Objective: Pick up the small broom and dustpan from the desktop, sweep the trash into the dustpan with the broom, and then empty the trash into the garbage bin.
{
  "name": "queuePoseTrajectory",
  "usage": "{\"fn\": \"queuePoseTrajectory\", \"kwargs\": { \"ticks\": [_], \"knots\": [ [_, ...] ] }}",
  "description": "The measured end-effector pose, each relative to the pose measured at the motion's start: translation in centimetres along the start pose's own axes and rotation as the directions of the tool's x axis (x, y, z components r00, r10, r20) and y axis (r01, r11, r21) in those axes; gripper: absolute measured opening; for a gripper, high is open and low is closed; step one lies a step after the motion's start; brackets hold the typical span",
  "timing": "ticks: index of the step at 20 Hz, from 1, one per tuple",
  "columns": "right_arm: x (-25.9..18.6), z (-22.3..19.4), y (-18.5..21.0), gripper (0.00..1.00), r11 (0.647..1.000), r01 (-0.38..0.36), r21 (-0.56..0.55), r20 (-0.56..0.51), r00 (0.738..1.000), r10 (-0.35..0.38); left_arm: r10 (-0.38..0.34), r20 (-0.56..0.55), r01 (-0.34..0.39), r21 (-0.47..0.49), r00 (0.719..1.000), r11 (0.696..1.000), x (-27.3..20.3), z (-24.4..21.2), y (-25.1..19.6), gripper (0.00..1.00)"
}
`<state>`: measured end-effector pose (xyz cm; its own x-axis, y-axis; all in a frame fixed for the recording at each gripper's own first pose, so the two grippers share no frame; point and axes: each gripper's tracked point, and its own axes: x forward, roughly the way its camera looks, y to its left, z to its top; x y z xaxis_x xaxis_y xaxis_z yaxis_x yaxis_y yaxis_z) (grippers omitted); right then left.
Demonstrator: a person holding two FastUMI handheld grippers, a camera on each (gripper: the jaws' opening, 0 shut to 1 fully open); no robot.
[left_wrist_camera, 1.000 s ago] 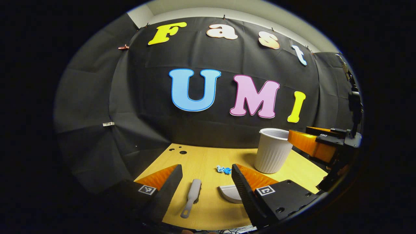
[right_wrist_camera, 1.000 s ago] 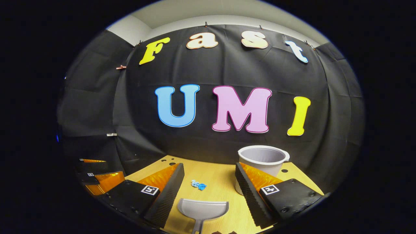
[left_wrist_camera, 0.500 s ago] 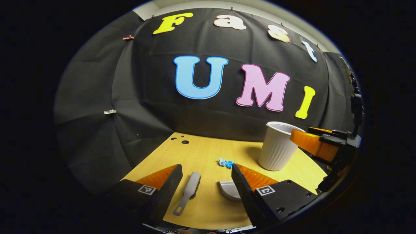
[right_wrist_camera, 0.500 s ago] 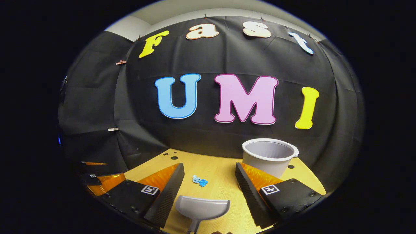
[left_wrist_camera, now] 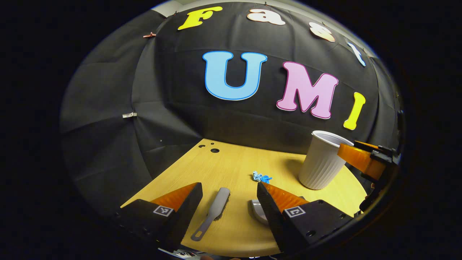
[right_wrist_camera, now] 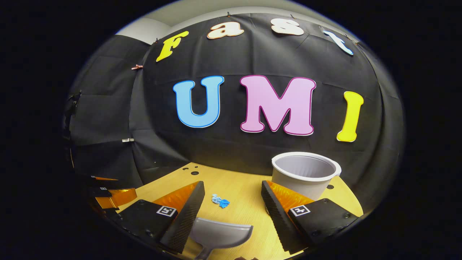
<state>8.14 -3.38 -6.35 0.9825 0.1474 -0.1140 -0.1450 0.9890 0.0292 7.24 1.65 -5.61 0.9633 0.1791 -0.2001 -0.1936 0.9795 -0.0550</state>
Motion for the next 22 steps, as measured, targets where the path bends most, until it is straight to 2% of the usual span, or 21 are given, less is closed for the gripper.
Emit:
{"fn": "queuePoseTrajectory", "kwargs": {
  "ticks": [3, 5, 8, 13, 17, 22],
  "knots": [
    [0.6, -1.6, -1.0, 0.98, 1.000, 0.008, 0.018, -0.040, 0.999, -0.007, 0.004, -0.043, -0.003, 0.022, 0.999, 1.000, 1.0, -1.3, 0.5, 0.96],
    [0.7, -2.0, -1.4, 0.98, 1.000, 0.008, 0.022, -0.048, 0.999, -0.007, -0.030, -0.128, 0.031, 0.005, 0.991, 1.000, 1.7, -3.6, 0.4, 0.95],
    [0.7, -2.7, -1.4, 0.98, 0.999, 0.003, 0.036, -0.053, 0.999, -0.001, -0.020, -0.208, 0.020, -0.002, 0.978, 1.000, 2.6, -6.2, 1.5, 0.96],
    [0.9, -4.5, -1.3, 0.98, 0.999, -0.003, 0.054, -0.084, 0.996, 0.007, -0.002, -0.361, 0.031, 0.074, 0.932, 0.997, 5.0, -10.8, 3.3, 0.96],
    [0.9, -5.7, -1.7, 0.98, 0.995, 0.017, 0.097, -0.125, 0.992, -0.005, -0.016, -0.504, 0.078, 0.102, 0.863, 0.992, 6.1, -14.2, 3.6, 0.96],
    [0.5, -9.3, -2.5, 0.97, 0.989, 0.043, 0.144, -0.231, 0.973, -0.009, -0.017, -0.687, 0.091, 0.071, 0.726, 0.993, 7.0, -18.3, 4.5, 0.96]
  ]
}}
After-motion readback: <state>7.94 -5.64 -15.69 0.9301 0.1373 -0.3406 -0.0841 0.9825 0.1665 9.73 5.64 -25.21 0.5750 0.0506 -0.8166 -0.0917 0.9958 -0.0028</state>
